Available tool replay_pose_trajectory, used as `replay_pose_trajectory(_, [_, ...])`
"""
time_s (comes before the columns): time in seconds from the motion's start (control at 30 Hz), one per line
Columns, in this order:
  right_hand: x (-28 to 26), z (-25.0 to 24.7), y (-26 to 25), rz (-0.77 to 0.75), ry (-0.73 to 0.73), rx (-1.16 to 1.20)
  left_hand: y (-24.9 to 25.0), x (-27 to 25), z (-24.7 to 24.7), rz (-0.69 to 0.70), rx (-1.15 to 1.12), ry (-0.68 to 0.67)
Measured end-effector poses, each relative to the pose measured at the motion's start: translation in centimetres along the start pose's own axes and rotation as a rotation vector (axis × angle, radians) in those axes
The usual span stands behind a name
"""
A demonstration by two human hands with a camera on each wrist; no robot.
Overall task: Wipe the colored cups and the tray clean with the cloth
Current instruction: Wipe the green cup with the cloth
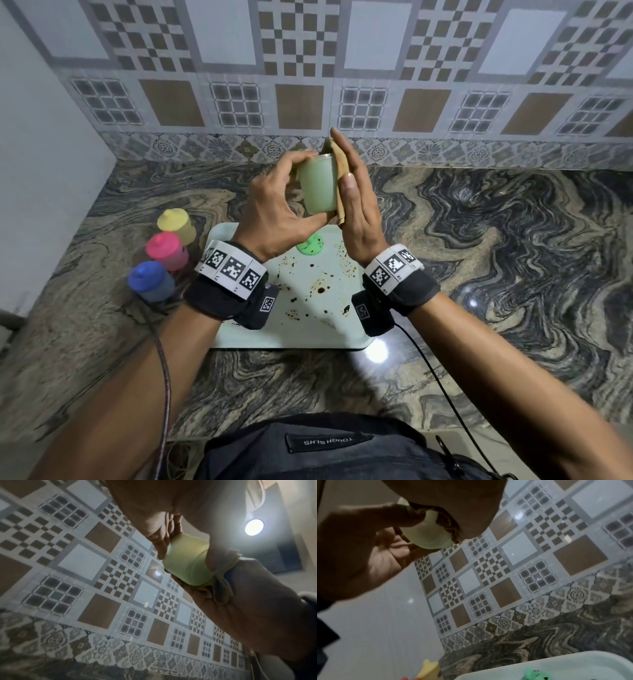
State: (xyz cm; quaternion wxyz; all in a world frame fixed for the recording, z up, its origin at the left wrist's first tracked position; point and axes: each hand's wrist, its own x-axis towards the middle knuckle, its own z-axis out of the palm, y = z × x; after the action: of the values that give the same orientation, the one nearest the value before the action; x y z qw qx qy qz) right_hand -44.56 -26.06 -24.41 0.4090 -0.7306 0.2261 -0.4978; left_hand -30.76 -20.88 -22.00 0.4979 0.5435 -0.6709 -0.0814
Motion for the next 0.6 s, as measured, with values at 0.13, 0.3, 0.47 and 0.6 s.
replay_pose_trajectory(0.13, [0.3,0.0,-0.6,0.01,0.038,0.064,-0.6,0.0,-0.2,-0.073,-0.202,0.034])
replay_pose_trajectory(0.3, [1.8,-0.6,-0.6,0.035,0.025,0.045,-2.0,0.1,0.1,-0.237,-0.459,0.025])
replay_pose_trajectory(0.47, [2.1,-0.2,-1.2,-0.011,-0.035,-0.026,-1.7,0.6,-0.2,-0.195,-0.5,-0.038])
replay_pose_trajectory(0.6, [1.9,0.4,-1.0,-0.05,-0.02,-0.136,-1.0,0.8,-0.4,-0.127,-0.245,-0.031])
